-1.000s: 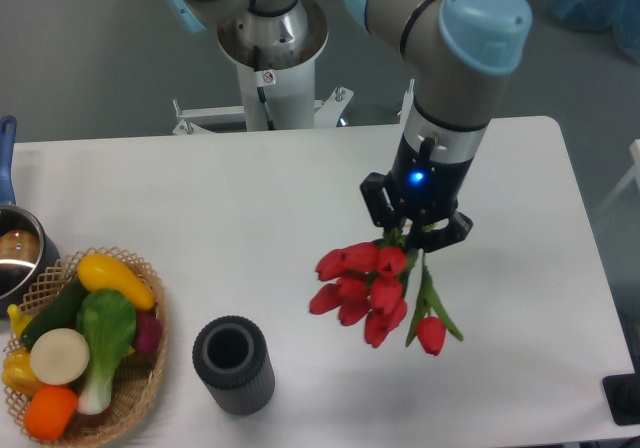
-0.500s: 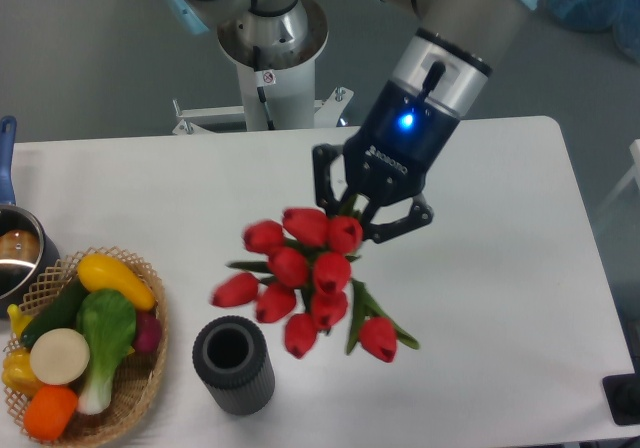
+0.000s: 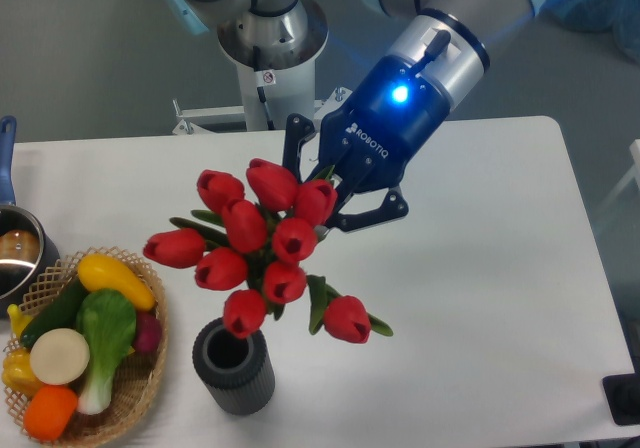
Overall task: Insert the flowers into the vase
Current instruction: 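Carry the tulip bunch over the dark grey vase, stems downward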
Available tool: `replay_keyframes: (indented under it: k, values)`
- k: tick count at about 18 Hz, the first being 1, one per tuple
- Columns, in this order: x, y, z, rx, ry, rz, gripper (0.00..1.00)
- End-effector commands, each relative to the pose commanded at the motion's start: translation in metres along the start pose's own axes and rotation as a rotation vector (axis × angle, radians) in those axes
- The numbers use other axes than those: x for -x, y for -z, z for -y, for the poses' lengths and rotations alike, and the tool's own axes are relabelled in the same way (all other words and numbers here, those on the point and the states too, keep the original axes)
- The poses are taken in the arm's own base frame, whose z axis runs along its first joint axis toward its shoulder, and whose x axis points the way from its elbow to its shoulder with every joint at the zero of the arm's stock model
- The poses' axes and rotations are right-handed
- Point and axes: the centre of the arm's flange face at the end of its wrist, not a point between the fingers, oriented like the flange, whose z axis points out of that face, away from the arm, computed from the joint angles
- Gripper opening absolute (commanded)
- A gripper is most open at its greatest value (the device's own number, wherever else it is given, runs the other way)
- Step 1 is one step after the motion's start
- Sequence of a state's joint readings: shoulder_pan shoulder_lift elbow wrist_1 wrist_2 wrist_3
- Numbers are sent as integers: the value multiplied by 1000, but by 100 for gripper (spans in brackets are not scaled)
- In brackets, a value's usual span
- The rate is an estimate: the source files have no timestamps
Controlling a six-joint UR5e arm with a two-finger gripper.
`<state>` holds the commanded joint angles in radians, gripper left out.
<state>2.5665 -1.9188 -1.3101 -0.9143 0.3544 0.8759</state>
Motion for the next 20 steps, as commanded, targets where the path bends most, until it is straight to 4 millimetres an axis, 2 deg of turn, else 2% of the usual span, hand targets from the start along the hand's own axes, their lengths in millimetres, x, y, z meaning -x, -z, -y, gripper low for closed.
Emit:
replay_keyframes:
  k: [2, 6, 8, 11, 20]
  values:
    - [3, -11, 2, -13, -6, -26, 5]
    - [7, -20, -3, -36, -5, -55, 6]
    - [6, -36, -9, -51, -13, -87, 6]
    - [7, -46, -19, -75, 2, -122, 9]
    - [8, -52, -35, -103, 32, -159, 10]
